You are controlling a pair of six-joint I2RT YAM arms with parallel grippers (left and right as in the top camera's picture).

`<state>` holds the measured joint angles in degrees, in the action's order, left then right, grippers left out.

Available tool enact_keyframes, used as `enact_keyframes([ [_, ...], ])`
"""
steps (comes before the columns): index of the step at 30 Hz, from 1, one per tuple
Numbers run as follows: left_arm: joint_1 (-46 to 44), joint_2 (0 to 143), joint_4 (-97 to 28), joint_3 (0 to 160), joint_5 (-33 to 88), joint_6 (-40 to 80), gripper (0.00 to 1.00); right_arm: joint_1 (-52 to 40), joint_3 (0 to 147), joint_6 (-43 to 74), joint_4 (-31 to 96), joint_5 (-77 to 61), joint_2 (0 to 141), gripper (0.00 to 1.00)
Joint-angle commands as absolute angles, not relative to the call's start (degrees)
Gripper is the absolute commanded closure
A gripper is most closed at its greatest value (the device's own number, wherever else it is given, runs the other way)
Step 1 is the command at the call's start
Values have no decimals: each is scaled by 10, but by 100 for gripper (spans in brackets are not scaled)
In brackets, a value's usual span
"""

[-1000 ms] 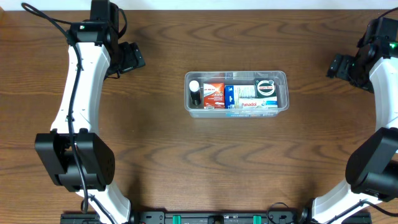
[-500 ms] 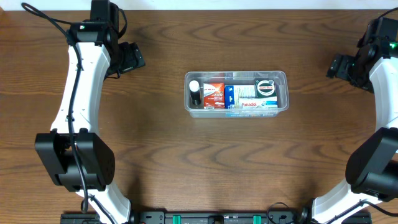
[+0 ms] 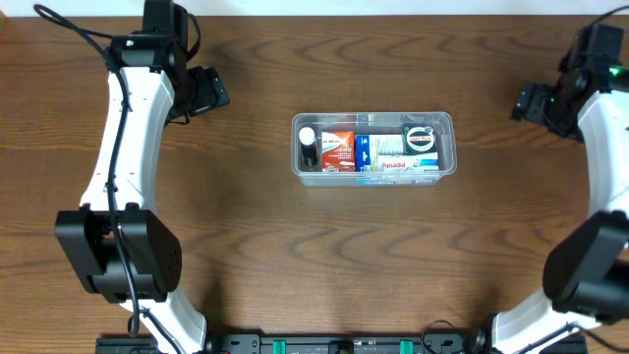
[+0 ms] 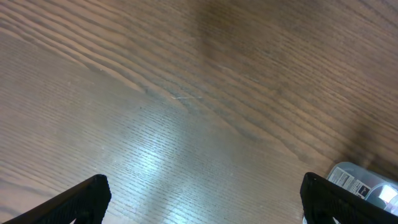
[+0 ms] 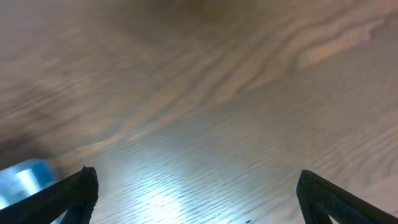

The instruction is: Pack container

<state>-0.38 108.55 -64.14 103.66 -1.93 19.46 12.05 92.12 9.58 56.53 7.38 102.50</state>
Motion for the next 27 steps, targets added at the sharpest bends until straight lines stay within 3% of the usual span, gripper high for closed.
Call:
enact_keyframes([
  [1, -2, 1075, -644, 1052, -26, 191, 2, 57, 928, 90, 566, 75, 922, 1],
  [9, -2, 1075, -644, 1052, -26, 191, 2, -165, 927, 79, 544, 86, 678, 1],
  [13, -2, 1075, -644, 1052, -26, 191, 2, -234, 927, 73, 524, 83, 564, 1],
  [21, -2, 1075, -644, 1052, -26, 191, 2, -229, 882, 83, 573, -7, 351, 1],
  [27, -2, 1075, -644, 1052, -26, 191, 2, -190, 743, 83, 558, 0, 213, 1],
])
